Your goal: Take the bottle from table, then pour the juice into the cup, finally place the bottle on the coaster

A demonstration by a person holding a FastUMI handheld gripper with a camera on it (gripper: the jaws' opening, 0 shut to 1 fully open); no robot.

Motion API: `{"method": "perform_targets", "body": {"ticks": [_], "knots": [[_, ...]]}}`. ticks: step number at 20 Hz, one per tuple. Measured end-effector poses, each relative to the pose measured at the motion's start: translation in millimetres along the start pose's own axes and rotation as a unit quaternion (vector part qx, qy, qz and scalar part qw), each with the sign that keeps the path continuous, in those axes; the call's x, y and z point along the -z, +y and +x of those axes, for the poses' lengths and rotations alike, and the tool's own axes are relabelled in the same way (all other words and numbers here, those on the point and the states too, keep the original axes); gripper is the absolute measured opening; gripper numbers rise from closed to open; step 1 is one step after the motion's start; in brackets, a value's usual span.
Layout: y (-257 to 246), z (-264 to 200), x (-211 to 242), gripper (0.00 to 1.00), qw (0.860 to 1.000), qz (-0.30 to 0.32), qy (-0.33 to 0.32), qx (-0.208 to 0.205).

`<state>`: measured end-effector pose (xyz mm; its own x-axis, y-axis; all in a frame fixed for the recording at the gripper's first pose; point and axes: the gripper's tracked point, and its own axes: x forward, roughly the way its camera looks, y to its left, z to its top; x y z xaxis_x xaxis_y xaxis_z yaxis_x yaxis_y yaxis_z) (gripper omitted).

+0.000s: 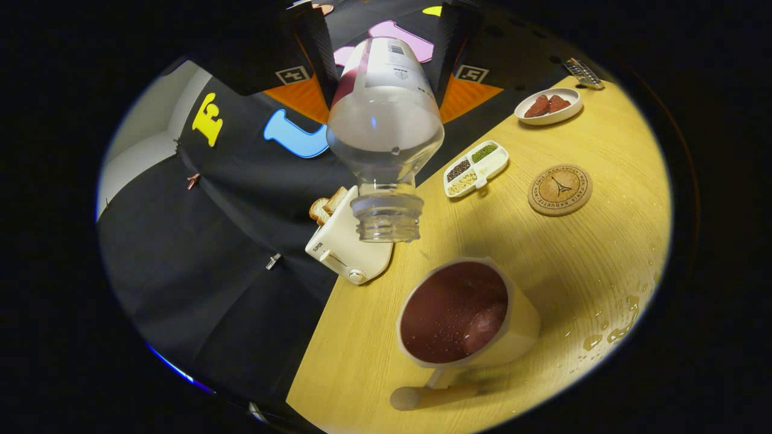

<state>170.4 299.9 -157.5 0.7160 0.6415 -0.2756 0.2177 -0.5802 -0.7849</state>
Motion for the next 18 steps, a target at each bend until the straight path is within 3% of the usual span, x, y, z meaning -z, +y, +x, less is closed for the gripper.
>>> {"method": "perform_targets", "body": {"ticks": [5,9,11,15,17,18], "knots": [[28.3,-12.4,0.2,0.71,0.994,0.106,0.026,-0.024],[49.5,-29.8,1.0,0.72,0.968,0.242,0.057,-0.046],[49.3,-36.5,9.3,0.72,0.943,0.320,0.077,-0.042],[40.0,-47.2,44.5,0.72,0.888,0.445,0.119,0.004],[42.4,-48.7,60.3,0.72,0.851,0.508,0.133,0.021],[43.8,-49.5,65.2,0.72,0.825,0.548,0.135,0.026]]}}
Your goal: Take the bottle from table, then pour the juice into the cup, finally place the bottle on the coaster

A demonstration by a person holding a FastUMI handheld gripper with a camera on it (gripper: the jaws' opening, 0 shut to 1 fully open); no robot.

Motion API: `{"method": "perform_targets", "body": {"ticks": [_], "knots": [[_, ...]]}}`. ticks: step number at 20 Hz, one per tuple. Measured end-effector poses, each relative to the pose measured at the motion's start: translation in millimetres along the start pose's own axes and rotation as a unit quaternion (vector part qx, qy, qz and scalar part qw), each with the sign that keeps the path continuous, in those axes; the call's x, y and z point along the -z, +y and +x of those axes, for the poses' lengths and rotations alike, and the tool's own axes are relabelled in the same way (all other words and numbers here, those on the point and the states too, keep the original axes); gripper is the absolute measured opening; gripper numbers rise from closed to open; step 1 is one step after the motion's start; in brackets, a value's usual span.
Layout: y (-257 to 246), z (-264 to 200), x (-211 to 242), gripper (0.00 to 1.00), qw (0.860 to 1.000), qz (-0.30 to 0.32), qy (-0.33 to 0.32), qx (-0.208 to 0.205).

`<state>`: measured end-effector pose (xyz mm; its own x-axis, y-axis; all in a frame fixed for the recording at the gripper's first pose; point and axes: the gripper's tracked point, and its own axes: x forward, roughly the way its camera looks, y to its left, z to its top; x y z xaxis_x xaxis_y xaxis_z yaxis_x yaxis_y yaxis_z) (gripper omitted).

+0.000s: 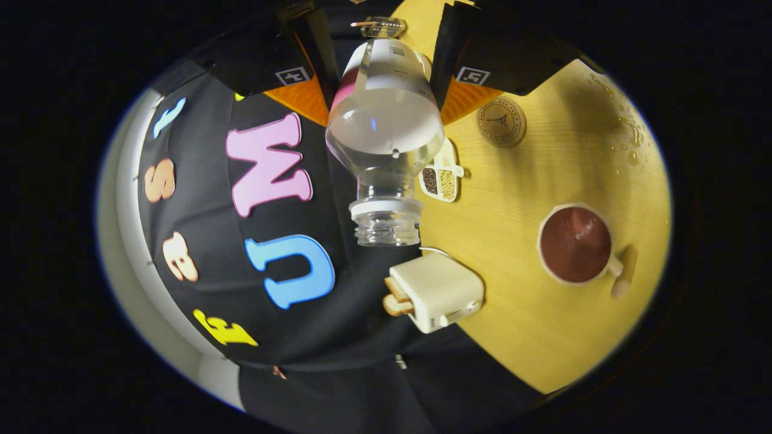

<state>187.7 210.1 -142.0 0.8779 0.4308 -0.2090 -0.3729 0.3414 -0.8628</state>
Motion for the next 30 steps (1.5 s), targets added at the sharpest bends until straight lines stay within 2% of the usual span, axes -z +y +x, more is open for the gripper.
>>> {"method": "perform_targets", "body": {"ticks": [3,7,9,12,16,19,25,27,30], "knots": [[5.0,7.8,16.3,0.72,0.990,0.140,0.026,-0.004],[22.6,21.2,25.2,0.72,0.958,0.287,0.014,-0.002],[38.1,33.9,36.5,0.72,0.943,0.330,0.031,-0.005],[43.2,51.4,47.2,0.72,0.929,0.369,0.014,0.004],[45.5,63.5,43.7,0.73,0.889,0.457,-0.026,0.003],[54.3,76.6,42.2,0.72,0.867,0.497,-0.042,-0.004],[79.1,95.7,57.2,0.74,0.837,0.547,-0.008,-0.026],[73.6,96.5,56.8,0.75,0.838,0.545,-0.018,-0.014],[90.9,93.4,57.9,0.78,0.843,0.537,-0.004,-0.036]]}}
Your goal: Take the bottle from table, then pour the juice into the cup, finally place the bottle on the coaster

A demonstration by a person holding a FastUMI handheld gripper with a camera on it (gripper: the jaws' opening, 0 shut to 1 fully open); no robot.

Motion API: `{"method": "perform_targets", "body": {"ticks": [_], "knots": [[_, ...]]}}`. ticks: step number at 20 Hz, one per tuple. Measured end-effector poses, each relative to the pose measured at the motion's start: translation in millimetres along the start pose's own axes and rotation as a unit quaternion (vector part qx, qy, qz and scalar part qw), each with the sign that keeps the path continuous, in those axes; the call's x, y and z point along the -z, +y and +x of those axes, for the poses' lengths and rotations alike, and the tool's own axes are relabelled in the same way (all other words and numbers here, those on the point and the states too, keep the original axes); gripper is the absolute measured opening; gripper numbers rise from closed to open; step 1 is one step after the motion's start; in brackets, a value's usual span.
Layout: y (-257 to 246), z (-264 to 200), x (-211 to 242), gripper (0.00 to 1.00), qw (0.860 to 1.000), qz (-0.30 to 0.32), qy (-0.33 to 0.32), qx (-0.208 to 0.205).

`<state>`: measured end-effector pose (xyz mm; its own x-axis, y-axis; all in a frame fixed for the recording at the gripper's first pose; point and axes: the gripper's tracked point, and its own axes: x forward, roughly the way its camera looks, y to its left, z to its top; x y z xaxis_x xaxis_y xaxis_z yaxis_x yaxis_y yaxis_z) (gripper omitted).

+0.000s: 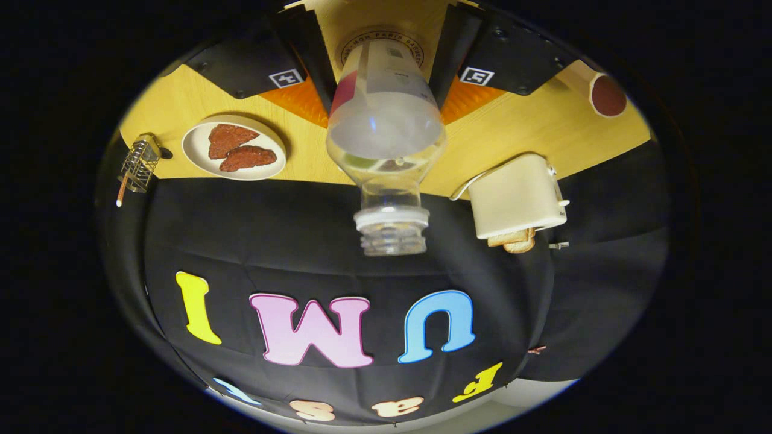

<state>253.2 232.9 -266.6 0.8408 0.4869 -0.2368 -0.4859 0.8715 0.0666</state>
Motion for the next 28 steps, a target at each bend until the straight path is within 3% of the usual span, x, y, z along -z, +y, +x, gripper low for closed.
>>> {"method": "perform_targets", "body": {"ticks": [3,8,15,17,19,24,28], "knots": [[-8.4,-5.0,5.5,1.00,0.999,-0.017,0.018,0.021],[-7.2,-30.0,-3.5,0.98,0.998,-0.033,0.037,0.028],[-6.9,-108.9,-42.8,0.98,0.997,-0.074,0.033,0.018],[-14.2,-140.8,-71.4,0.98,0.994,-0.104,0.015,0.026],[-35.2,-173.9,-109.9,0.98,0.989,-0.132,-0.011,0.069],[-24.5,-254.8,-204.6,0.97,0.987,-0.113,-0.078,0.082],[-24.3,-313.4,-236.5,0.97,0.982,-0.103,-0.116,0.105]]}}
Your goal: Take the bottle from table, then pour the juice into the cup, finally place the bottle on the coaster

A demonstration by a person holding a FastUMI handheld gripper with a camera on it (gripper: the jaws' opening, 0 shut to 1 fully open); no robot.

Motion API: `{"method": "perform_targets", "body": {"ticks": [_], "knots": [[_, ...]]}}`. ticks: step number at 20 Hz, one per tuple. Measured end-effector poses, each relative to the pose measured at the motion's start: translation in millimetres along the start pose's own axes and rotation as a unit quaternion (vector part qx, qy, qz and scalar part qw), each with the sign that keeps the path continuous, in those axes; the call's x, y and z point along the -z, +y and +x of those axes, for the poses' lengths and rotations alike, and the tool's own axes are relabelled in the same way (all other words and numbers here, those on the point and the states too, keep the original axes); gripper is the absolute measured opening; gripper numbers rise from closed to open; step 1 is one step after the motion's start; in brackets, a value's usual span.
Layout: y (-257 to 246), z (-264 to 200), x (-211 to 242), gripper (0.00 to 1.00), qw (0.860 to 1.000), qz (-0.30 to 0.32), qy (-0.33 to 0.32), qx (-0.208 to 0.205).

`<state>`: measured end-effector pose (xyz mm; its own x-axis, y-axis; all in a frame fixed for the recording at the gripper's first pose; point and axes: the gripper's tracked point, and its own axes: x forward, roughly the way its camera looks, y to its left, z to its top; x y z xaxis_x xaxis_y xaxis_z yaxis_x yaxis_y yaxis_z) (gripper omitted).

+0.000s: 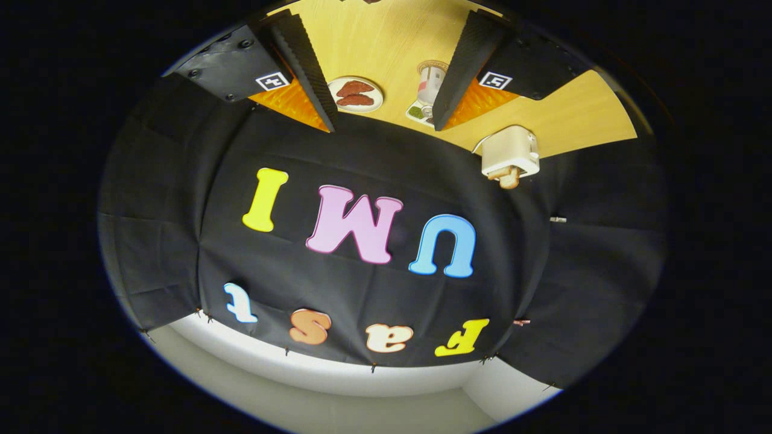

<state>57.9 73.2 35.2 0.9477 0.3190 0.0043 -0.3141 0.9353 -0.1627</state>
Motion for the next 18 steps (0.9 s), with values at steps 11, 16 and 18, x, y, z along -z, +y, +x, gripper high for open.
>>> {"method": "perform_targets", "body": {"ticks": [11,16,18], "knots": [[-18.4,-86.3,24.5,0.97,0.999,0.036,0.025,0.017],[-44.4,-85.1,10.8,0.97,0.998,0.050,0.017,0.041],[-50.6,-85.4,9.8,0.97,0.998,0.046,0.015,0.049]]}}
